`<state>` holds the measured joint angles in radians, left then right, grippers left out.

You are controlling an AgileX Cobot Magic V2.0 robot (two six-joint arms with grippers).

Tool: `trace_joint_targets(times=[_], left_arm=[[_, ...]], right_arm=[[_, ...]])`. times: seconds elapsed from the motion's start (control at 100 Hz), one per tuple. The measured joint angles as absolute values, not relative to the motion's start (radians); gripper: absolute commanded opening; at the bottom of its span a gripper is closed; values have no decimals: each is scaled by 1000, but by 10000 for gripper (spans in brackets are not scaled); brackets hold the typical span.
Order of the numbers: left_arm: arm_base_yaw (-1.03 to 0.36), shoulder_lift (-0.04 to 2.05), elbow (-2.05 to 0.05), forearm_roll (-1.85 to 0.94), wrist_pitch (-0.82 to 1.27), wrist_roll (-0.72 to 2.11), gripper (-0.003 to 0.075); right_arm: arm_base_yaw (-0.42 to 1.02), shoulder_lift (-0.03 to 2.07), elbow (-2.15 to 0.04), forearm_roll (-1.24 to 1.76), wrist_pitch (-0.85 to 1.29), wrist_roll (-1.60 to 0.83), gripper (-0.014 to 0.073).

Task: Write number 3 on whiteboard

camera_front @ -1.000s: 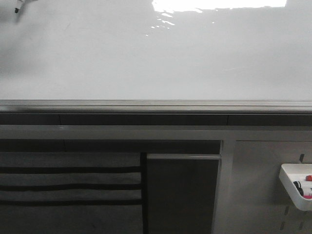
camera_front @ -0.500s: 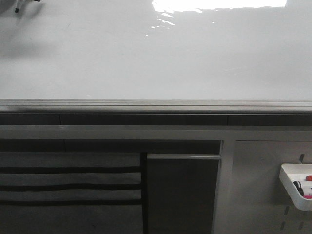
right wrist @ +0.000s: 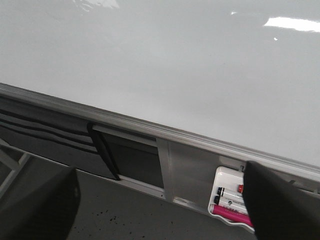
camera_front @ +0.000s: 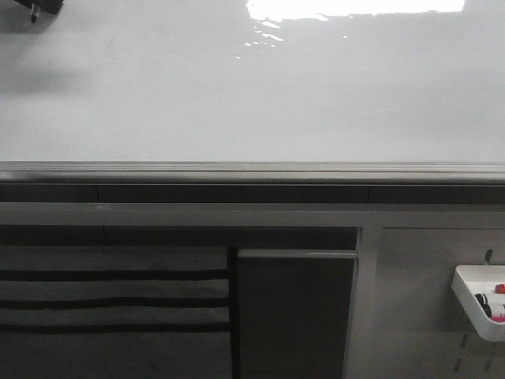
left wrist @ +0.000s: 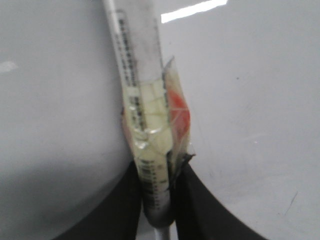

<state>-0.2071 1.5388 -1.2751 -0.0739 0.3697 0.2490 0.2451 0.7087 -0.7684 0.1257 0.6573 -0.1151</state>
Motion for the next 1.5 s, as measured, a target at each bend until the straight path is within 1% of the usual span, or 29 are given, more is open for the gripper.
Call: trace_joint_targets(times=[0.3, 0.47, 0.58, 0.7, 0.8, 0.94, 1.02, 1.1, 1.3, 1.5], left_arm=[[-207, 1539, -1275, -74, 375, 249, 10], [-209, 1488, -1275, -72, 458, 269, -18], [-222, 1413, -1275, -70, 583, 348, -18], [-254, 1311, -1275, -77, 776, 434, -18], [-294, 1244, -1277, -136, 964, 511, -18], [-370, 1186, -1277, -285, 1153, 659, -18], [-425, 1176, -1277, -366, 1207, 733, -18], [-483, 1176, -1277, -412, 1227, 777, -18], [-622, 1176, -1248, -428, 1240, 810, -18], [-700, 1190, -1224, -429, 1241, 814, -18]], right_arm=[[245, 709, -768, 126, 657, -117, 592], [245, 709, -773, 148, 672, -121, 592], [245, 718, -815, 189, 739, -159, 592], [245, 746, -882, 294, 836, -272, 592], [245, 787, -935, 412, 936, -423, 592], [252, 851, -980, 608, 1061, -661, 591], [280, 888, -1000, 697, 1104, -776, 591], [327, 928, -1020, 725, 1121, -852, 591], [461, 1036, -1104, 705, 1121, -892, 591], [570, 1148, -1224, 682, 1115, -932, 591]])
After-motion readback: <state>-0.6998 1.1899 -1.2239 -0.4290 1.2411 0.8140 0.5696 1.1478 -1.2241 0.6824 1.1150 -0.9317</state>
